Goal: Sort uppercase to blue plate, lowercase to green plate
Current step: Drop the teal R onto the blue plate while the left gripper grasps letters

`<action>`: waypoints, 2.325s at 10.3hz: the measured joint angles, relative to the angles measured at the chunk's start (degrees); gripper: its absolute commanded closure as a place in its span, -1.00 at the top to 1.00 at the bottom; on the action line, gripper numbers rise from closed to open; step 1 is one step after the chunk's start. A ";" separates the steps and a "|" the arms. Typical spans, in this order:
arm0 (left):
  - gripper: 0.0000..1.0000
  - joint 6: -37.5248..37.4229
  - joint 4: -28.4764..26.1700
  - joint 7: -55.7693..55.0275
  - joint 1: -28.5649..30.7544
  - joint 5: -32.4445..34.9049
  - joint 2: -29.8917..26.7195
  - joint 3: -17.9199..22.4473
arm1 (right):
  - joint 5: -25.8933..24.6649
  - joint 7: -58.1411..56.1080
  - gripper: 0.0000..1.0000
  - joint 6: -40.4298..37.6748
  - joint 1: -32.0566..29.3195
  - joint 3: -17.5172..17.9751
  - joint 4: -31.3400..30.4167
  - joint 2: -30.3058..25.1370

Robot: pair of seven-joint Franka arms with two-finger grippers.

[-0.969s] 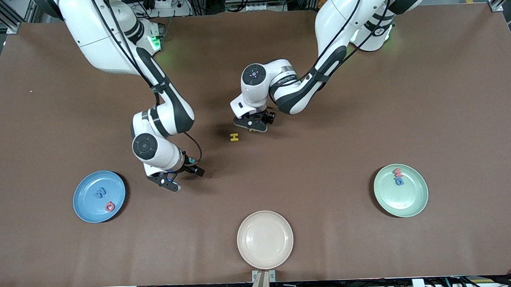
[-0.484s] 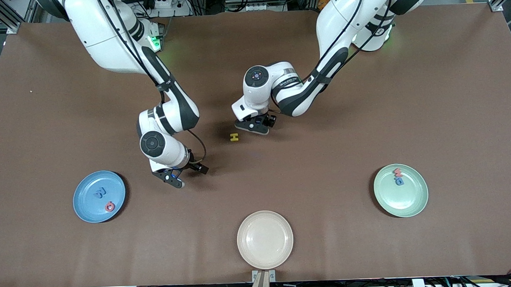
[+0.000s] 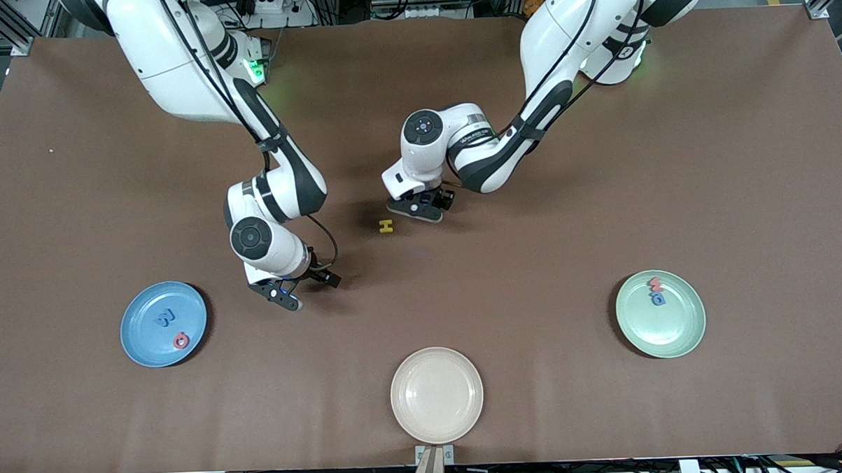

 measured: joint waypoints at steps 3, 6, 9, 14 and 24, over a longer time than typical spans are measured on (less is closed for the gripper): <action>0.01 -0.01 0.01 0.00 0.05 0.10 -0.05 0.01 | -0.05 0.00 1.00 0.01 0.00 0.00 -0.27 0.03; -0.37 -0.12 0.04 0.00 0.09 0.28 -0.20 0.01 | -0.09 0.00 -0.49 0.13 0.00 0.00 -0.73 0.03; -0.66 -0.16 0.04 0.01 0.17 0.50 -0.36 0.00 | -0.09 0.00 -1.00 0.34 0.01 0.04 -0.73 -0.47; -1.00 -0.06 0.08 0.01 0.24 0.62 -0.35 -0.04 | -0.12 -0.02 -1.00 0.30 0.01 0.05 -0.74 -0.71; -1.00 0.14 1.34 0.00 2.19 0.67 -1.95 -0.04 | -2.89 -40.63 -1.00 -5.74 -18.11 -1.92 4.63 -3.23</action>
